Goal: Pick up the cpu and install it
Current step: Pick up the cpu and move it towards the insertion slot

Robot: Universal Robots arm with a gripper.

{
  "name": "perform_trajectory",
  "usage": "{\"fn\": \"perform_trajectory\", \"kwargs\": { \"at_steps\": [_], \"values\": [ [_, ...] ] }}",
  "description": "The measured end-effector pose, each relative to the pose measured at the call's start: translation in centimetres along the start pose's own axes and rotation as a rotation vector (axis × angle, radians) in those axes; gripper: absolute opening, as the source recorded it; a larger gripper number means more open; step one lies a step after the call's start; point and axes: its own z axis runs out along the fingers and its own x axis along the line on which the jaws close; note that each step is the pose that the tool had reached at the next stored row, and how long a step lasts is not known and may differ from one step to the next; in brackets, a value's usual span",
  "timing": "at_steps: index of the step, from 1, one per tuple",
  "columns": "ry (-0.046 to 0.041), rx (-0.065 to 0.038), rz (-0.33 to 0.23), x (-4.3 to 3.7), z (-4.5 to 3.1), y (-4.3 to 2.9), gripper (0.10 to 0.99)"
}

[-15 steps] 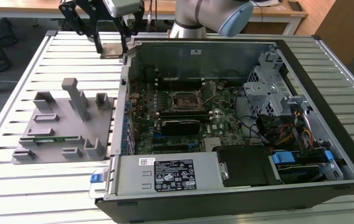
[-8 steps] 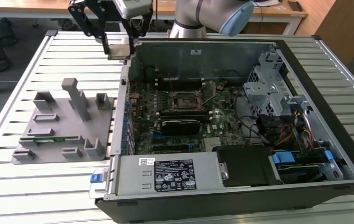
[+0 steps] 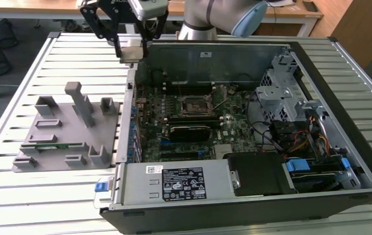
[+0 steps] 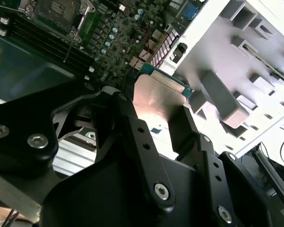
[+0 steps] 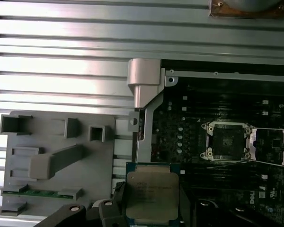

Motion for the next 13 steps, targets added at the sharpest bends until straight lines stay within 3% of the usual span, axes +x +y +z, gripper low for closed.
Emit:
{"fn": "perform_trajectory", "kwargs": {
  "at_steps": [13],
  "values": [
    [0.0000,0.000,0.000,-1.12,0.04,-0.05,0.533]
  ]
}}
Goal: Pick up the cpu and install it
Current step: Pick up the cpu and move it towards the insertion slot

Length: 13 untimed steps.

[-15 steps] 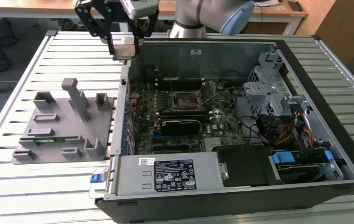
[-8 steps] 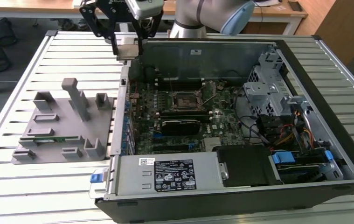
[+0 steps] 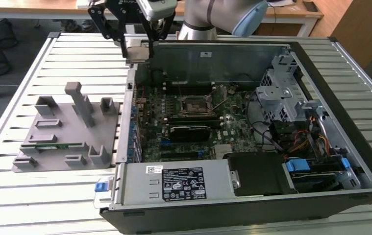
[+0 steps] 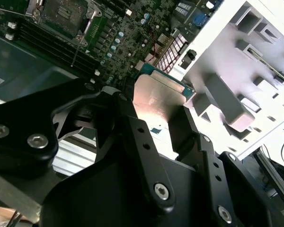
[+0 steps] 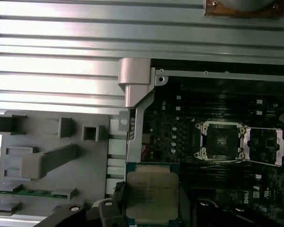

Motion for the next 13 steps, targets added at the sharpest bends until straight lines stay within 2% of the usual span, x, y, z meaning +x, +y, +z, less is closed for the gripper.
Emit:
{"fn": "perform_trajectory", "kwargs": {
  "at_steps": [13],
  "values": [
    [0.0000,0.000,0.000,-0.84,0.03,-0.04,0.533]
  ]
}}
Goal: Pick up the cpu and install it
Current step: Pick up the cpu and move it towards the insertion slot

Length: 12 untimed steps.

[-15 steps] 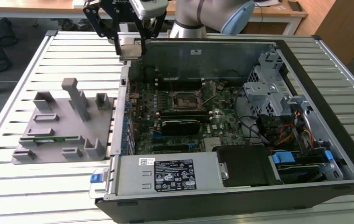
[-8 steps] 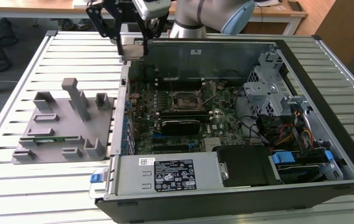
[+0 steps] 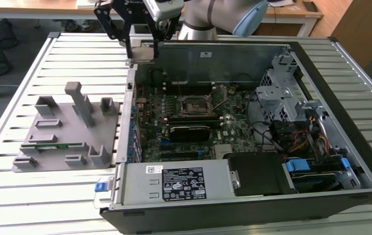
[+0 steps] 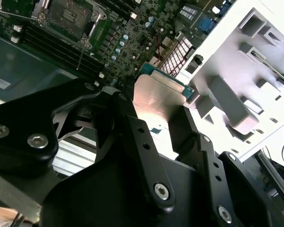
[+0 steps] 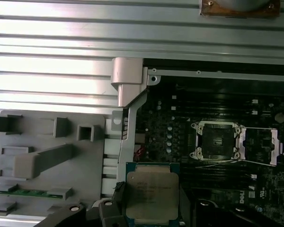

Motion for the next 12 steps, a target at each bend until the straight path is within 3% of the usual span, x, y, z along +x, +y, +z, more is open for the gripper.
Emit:
{"fn": "perform_trajectory", "kwargs": {
  "at_steps": [12],
  "values": [
    [0.0000,0.000,0.000,-0.62,0.03,-0.03,0.533]
  ]
}}
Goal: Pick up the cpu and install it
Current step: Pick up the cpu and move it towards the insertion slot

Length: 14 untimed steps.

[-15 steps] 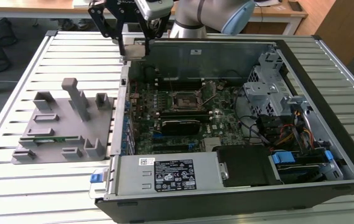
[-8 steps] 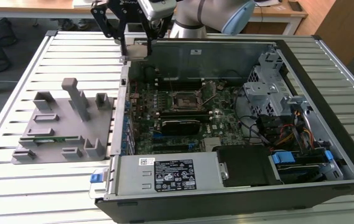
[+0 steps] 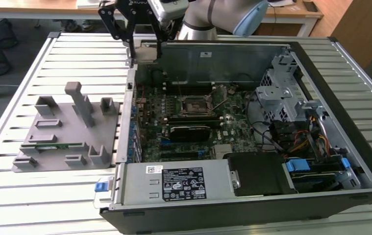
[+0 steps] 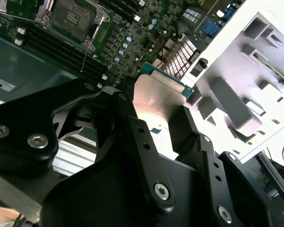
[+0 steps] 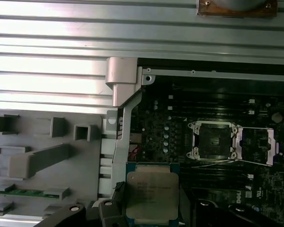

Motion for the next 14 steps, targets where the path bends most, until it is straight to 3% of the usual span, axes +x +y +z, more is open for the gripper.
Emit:
{"fn": "perform_trajectory", "kwargs": {
  "at_steps": [14],
  "values": [
    [0.0001,0.000,0.000,-0.85,0.03,-0.04,0.533]
  ]
}}
